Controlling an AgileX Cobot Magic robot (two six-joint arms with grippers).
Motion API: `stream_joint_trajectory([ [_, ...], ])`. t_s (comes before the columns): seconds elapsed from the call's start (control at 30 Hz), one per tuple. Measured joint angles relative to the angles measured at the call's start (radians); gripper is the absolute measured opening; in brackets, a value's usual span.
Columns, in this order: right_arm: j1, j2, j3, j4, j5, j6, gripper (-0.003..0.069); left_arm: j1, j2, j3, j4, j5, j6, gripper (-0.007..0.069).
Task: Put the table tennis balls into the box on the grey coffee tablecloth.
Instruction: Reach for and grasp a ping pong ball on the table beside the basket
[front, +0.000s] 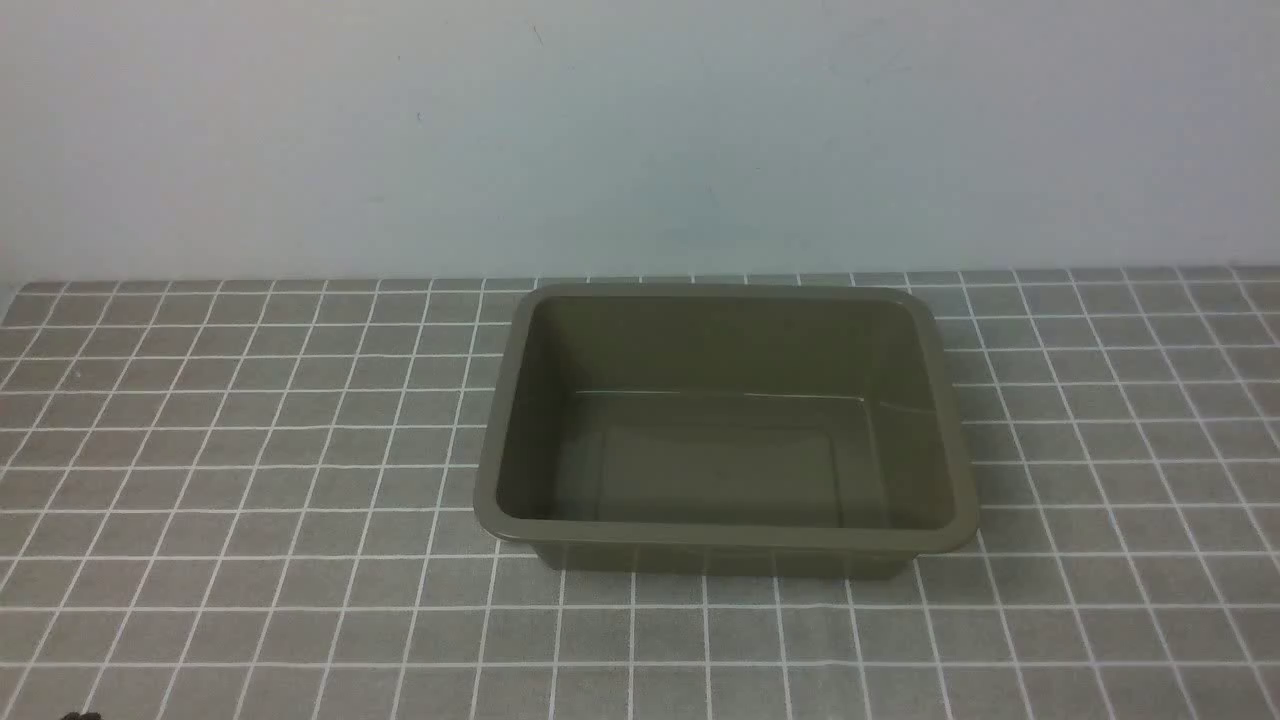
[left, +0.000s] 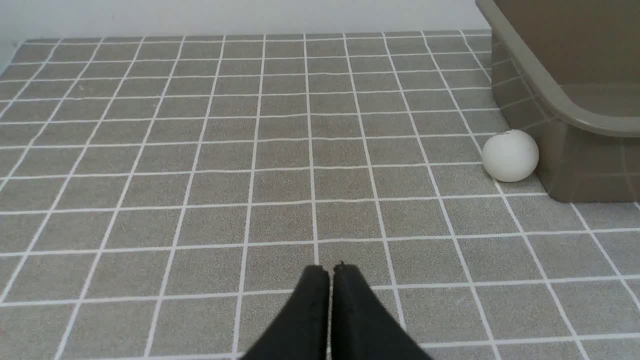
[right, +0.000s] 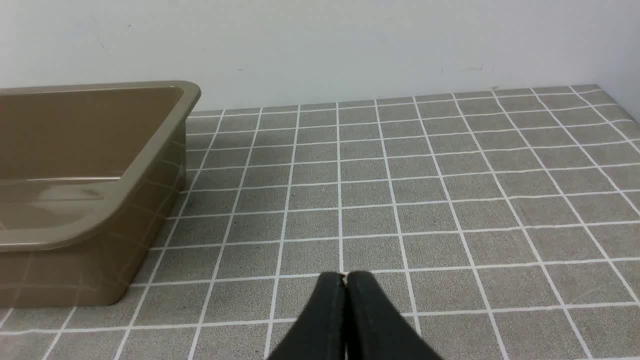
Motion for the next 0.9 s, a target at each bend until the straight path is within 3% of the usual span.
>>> stream_joint_trajectory([
  [0.9, 0.000, 0.000, 0.000, 0.000, 0.000, 0.000, -0.0009, 0.000, 0.000, 0.000, 0.002, 0.000, 0.014, -0.0005],
])
